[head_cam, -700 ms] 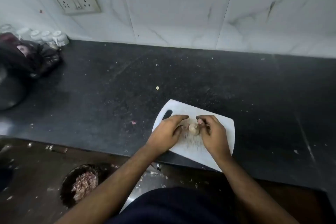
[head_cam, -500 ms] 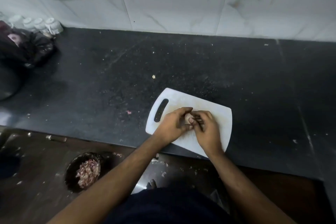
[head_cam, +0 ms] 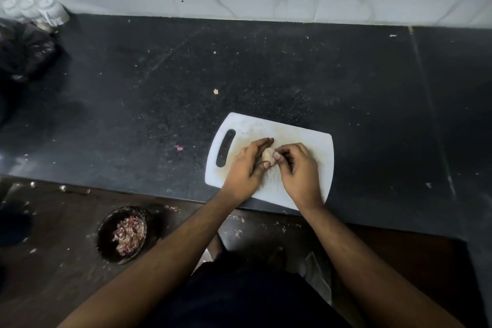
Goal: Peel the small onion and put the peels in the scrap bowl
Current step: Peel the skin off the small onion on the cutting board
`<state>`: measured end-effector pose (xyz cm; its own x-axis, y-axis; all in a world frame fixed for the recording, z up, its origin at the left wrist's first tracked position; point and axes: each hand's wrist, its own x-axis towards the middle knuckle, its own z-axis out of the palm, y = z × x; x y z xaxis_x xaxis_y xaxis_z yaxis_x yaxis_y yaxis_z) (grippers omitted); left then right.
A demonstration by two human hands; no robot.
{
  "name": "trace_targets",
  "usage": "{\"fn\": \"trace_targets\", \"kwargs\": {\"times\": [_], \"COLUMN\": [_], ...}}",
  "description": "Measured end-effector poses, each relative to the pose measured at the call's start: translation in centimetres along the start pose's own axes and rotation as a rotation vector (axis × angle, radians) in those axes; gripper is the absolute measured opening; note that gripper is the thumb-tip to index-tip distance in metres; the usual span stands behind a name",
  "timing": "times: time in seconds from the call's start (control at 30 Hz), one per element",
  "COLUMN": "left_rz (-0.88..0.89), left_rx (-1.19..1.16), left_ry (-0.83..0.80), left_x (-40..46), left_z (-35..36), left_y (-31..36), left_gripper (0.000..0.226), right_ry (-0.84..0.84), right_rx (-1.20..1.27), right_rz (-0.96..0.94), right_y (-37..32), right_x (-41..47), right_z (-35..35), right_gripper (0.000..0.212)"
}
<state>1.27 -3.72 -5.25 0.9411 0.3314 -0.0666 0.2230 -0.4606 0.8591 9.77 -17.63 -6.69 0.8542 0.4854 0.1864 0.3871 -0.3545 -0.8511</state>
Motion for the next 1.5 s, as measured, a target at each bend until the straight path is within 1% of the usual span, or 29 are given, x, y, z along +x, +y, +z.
{"fn": "trace_targets", "kwargs": {"times": [0.1,0.23,0.37,0.53,0.63,0.8,0.93,1.13,1.27,1.5], "left_rz": [0.041,0.069,0.181,0.279,0.338,0.389,0.442,0.435,0.418,0.383], "left_rx": [0.060,0.067,0.093,0.094,0.152,0.227,0.337,0.354,0.361,0.350], "left_ry": [-0.008,-0.046,-0.087,-0.167,-0.151,-0.155,-0.127,-0.114,-0.134,-0.109], "left_x": [0.1,0.5,1.4,2.8,2.5,2.4,2.6,2.1,2.1,1.6], "left_z": [0.1,-0.2,-1.2,-2.3,-2.4,-2.3,-2.1,-2.0,-2.1,-2.1], "left_y": [-0.4,-1.2,-2.0,-3.2,-3.3,-3.4,-3.1,-2.5,-2.3,-1.8], "left_gripper": [0.055,0.060,0.047,0.045,0.045,0.046,0.044,0.044,0.044,0.044], "right_ry": [0.014,-0.012,-0.022,-0.072,-0.102,-0.046,-0.004,-0.091,-0.098,0.023], "right_rx": [-0.038,-0.017,-0.019,-0.089,-0.107,-0.114,-0.122,-0.149,-0.089,0.085], "right_rz": [-0.006,0.027,0.046,0.046,0.101,0.166,0.155,0.144,0.131,0.189], "right_y": [-0.1,-0.3,-0.9,-1.6,-2.2,-2.5,-2.7,-2.0,-1.0,-0.2], "right_x": [-0.2,-0.1,-0.2,-0.3,-0.3,-0.3,-0.4,0.9,0.7,1.0], "right_z": [0.0,0.1,0.2,0.1,0.3,0.8,1.1,-0.2,-0.7,-0.9], "right_gripper": [0.010,0.014,0.011,0.012,0.017,0.021,0.018,0.016,0.010,0.000]}}
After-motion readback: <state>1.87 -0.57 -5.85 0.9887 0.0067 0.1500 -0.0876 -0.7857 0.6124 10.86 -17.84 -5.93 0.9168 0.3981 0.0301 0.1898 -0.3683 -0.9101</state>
